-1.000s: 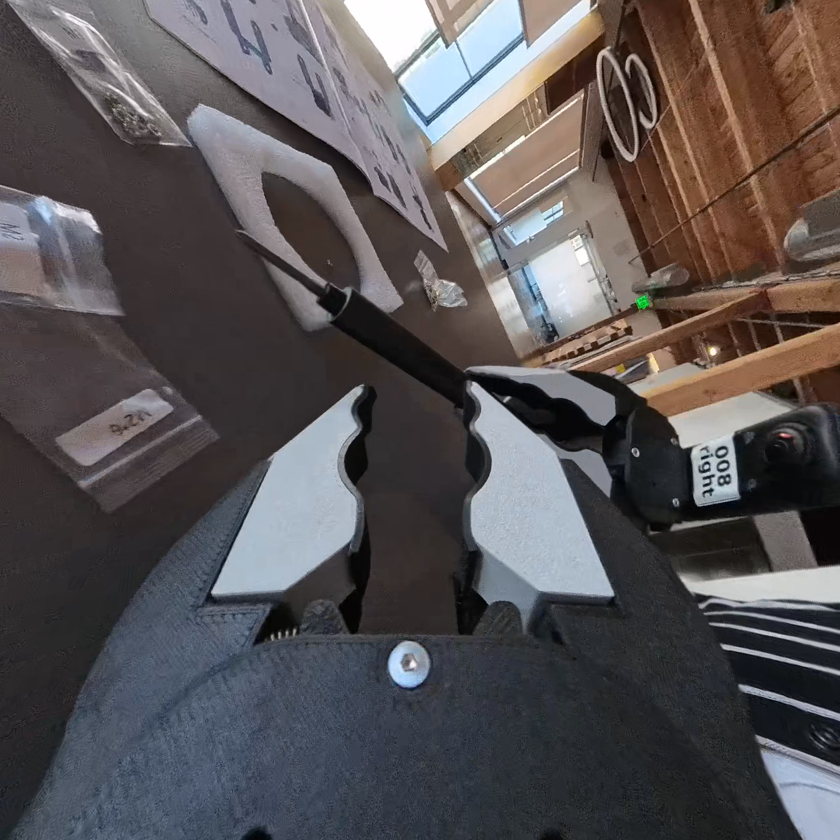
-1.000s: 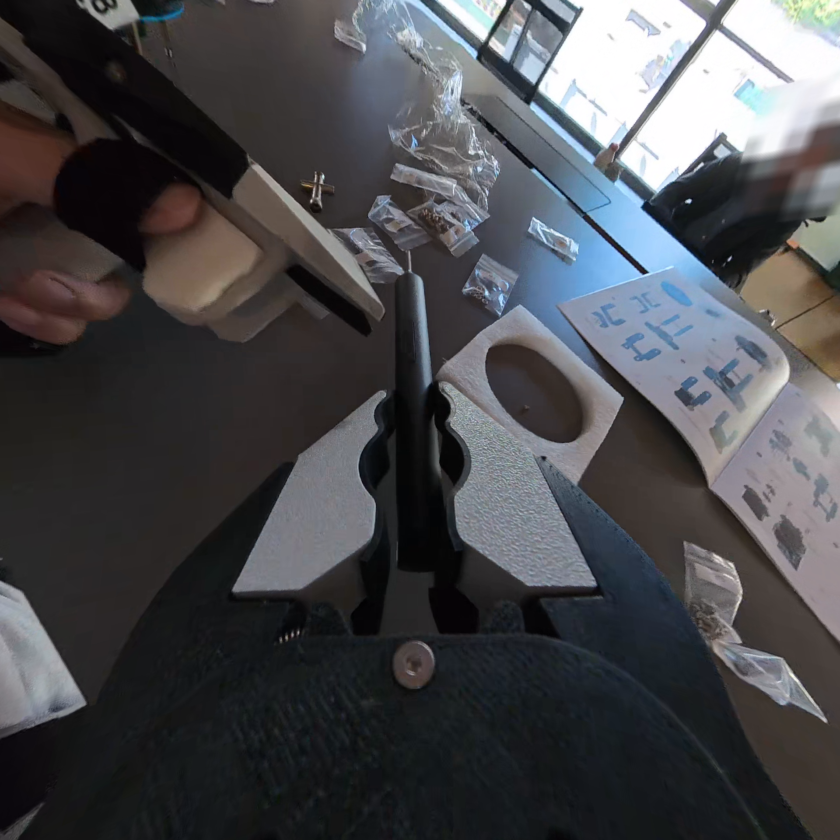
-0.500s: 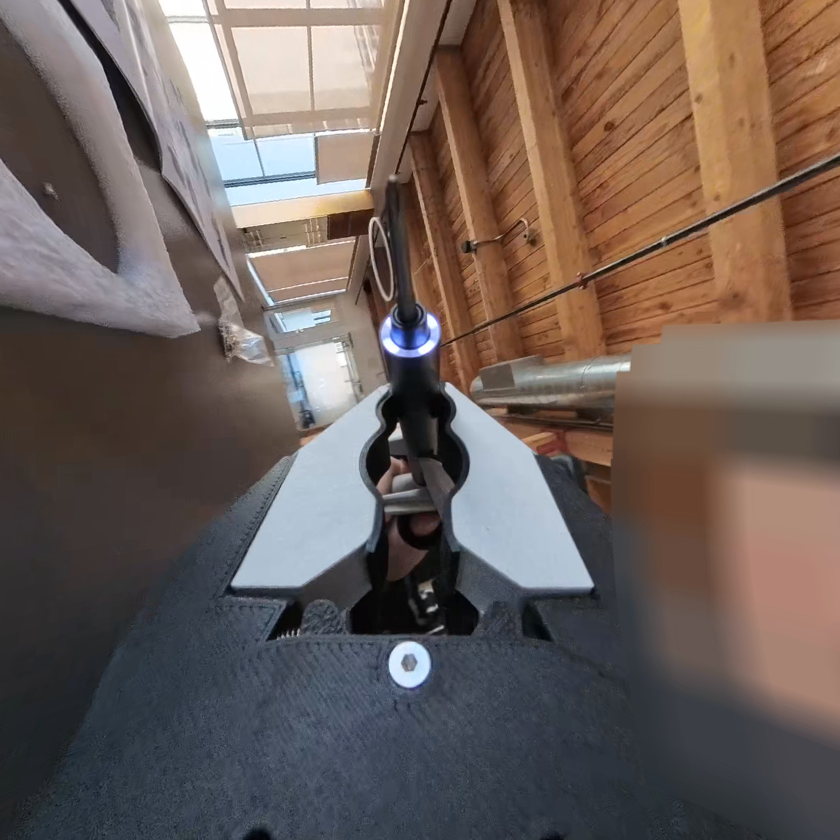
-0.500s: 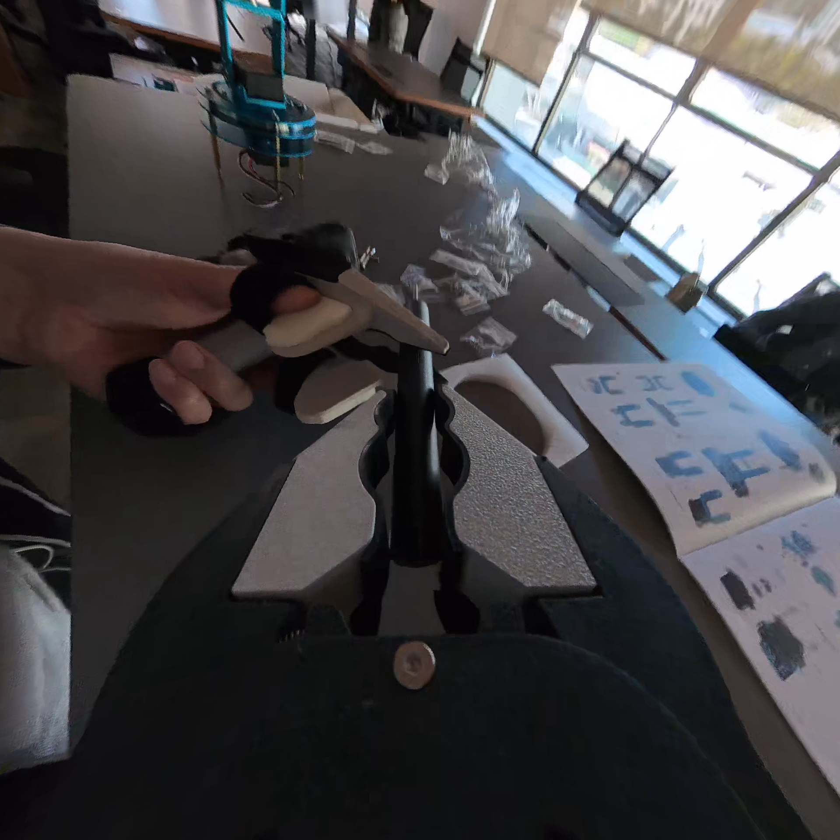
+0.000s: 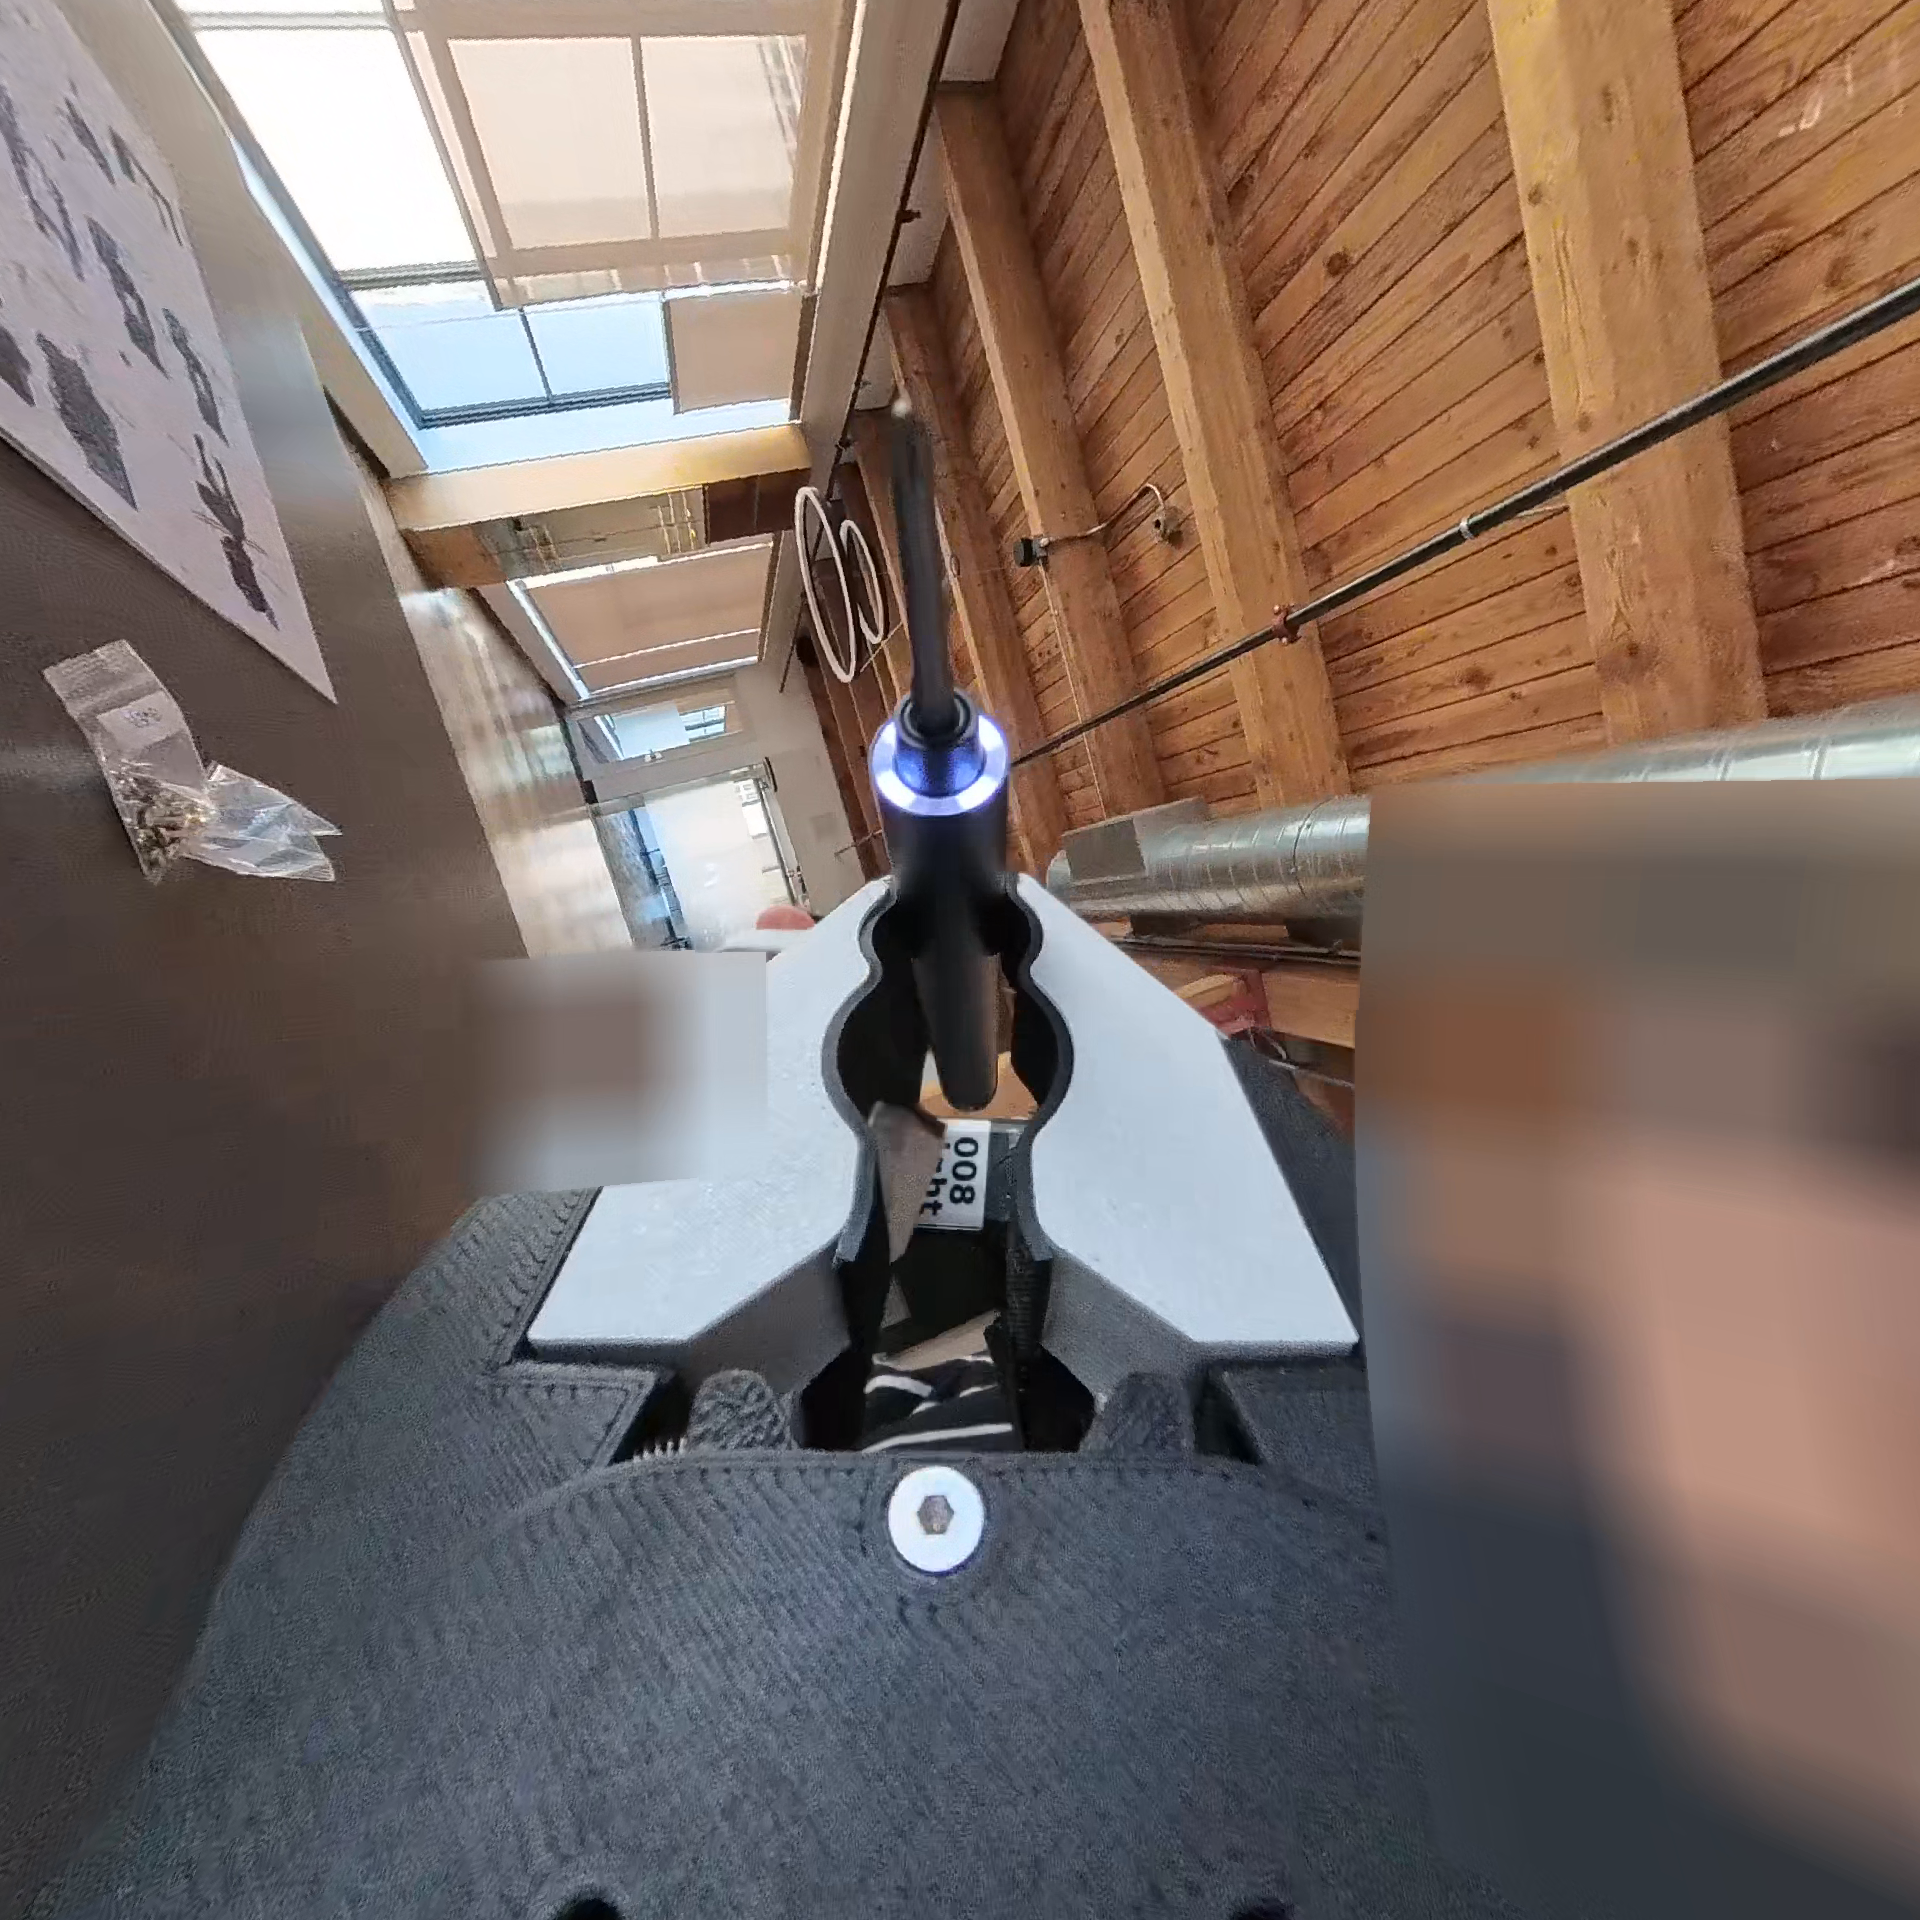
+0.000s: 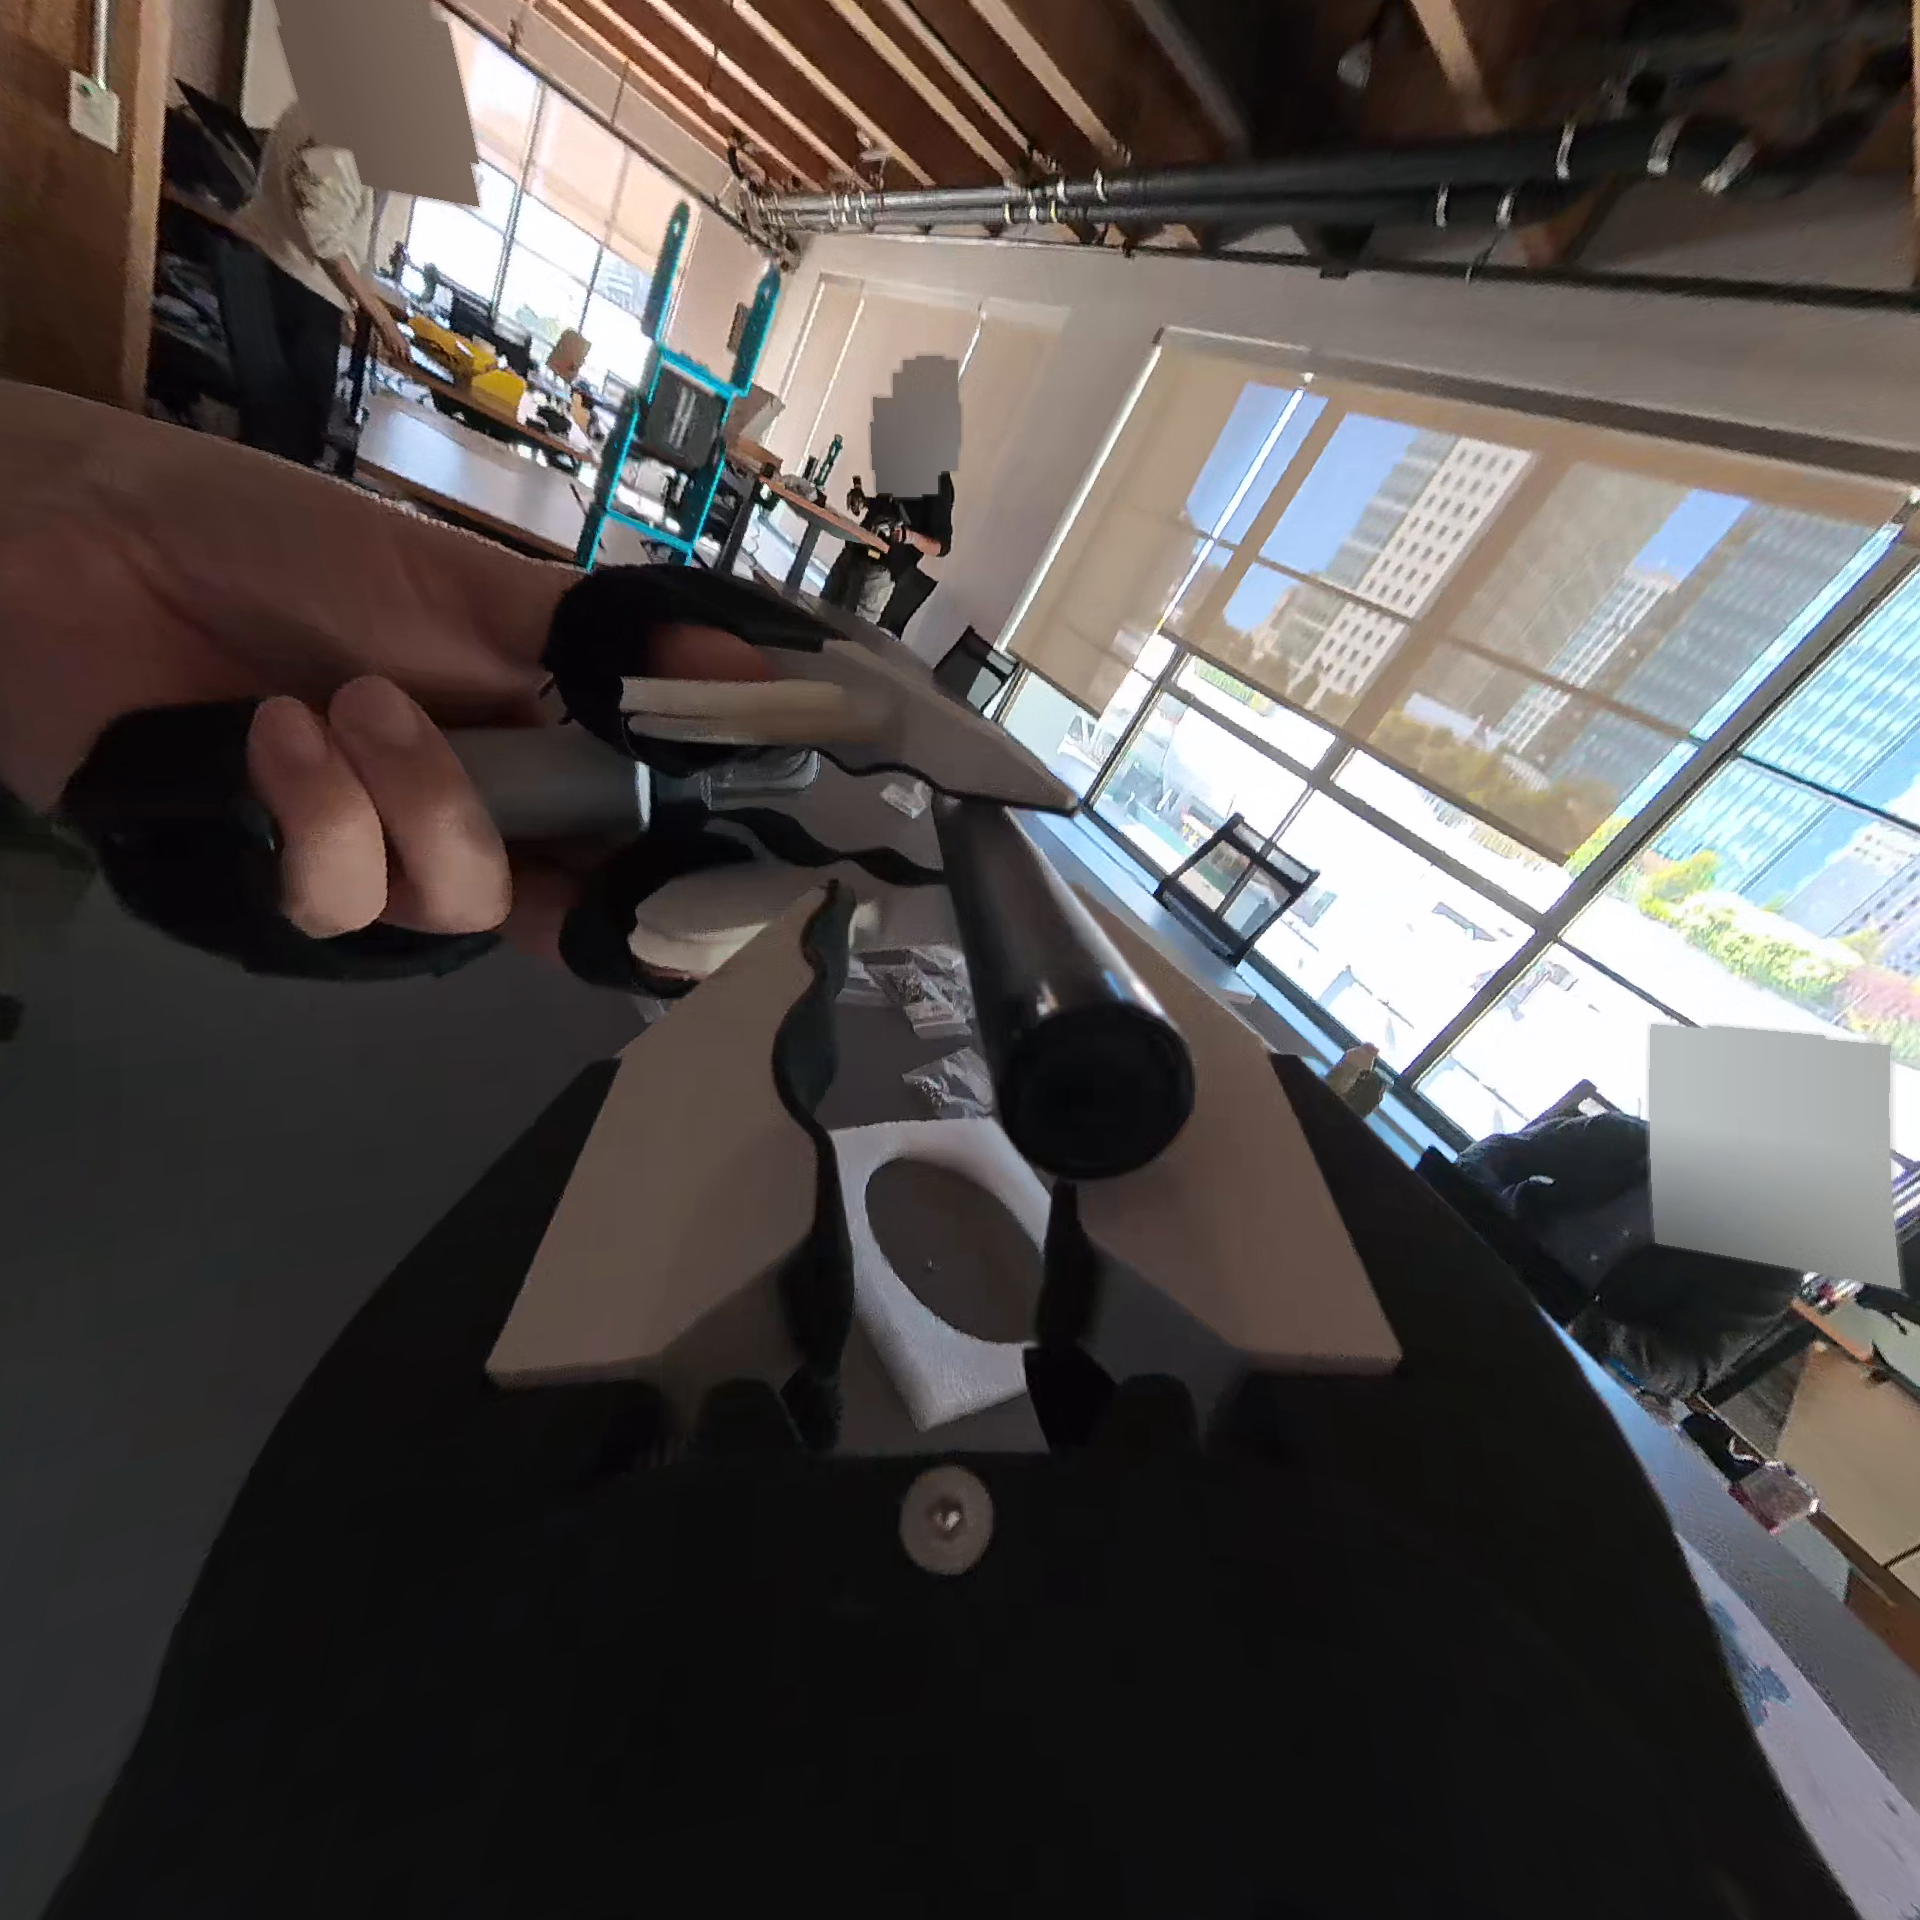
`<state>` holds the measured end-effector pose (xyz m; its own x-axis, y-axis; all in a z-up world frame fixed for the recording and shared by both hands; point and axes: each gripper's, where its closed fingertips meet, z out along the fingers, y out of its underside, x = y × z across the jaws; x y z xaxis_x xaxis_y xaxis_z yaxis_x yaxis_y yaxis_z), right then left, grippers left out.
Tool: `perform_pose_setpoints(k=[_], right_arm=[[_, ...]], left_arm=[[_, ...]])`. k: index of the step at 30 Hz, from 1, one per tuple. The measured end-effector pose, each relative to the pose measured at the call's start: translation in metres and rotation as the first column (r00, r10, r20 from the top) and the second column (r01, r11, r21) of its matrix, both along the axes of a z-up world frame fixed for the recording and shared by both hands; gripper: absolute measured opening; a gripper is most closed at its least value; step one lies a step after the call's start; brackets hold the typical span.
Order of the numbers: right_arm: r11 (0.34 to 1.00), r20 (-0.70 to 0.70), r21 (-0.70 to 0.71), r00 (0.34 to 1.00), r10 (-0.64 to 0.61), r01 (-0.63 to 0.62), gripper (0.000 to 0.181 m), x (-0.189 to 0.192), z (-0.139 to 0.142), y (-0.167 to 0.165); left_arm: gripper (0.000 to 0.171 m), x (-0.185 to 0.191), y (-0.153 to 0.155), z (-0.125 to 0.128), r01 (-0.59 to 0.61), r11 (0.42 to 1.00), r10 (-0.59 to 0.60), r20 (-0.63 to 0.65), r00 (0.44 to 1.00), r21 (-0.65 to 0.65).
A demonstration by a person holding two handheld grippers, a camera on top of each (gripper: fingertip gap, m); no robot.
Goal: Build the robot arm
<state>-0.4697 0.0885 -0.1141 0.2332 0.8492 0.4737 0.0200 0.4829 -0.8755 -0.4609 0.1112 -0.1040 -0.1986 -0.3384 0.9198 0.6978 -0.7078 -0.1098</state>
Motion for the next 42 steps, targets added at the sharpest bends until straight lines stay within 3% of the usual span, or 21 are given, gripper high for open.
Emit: perform_pose_setpoints(k=[3,9,13,17,26,35,39,42], right_arm=[[0.999,-0.046,-0.033,0.999,-0.005,0.003,0.016,0.001,0.004,0.004],[0.997,-0.081,-0.072,0.997,0.015,-0.021,0.016,0.004,0.006,0.001],[0.985,-0.098,-0.160,0.994,0.054,-0.069,0.016,0.002,0.006,-0.002],[0.963,-0.131,-0.245,0.988,0.081,-0.112,0.017,0.003,0.007,-0.005],[0.946,-0.040,-0.315,0.997,0.071,-0.081,0.023,-0.003,-0.012,-0.001],[0.951,-0.051,-0.302,0.997,0.059,-0.072,0.022,-0.002,-0.011,-0.002],[0.956,-0.121,-0.282,0.991,0.052,-0.085,0.017,0.003,-0.002,-0.004],[0.961,-0.080,-0.268,0.996,0.042,-0.062,0.017,0.003,-0.006,-0.004]], left_arm=[[0.017,-0.003,-0.002,-0.002,-0.006,1.000,0.006,-0.018,1.000,0.004],[0.017,0.004,-0.003,0.001,-0.003,0.999,0.004,-0.032,0.999,0.039],[0.031,-0.005,-0.002,0.007,-0.043,0.996,0.042,0.005,0.999,0.076],[0.024,-0.015,-0.005,0.007,-0.077,0.990,0.081,-0.030,0.996,0.115],[0.017,-0.026,-0.001,-0.019,-0.121,0.993,0.121,-0.016,0.992,0.001],[0.017,-0.020,-0.003,-0.017,-0.114,0.993,0.114,0.020,0.993,0.005],[0.017,-0.008,-0.005,-0.015,-0.089,0.996,0.089,0.059,0.994,0.000],[0.016,-0.008,-0.004,-0.017,-0.101,0.995,0.101,0.046,0.994,-0.007]])
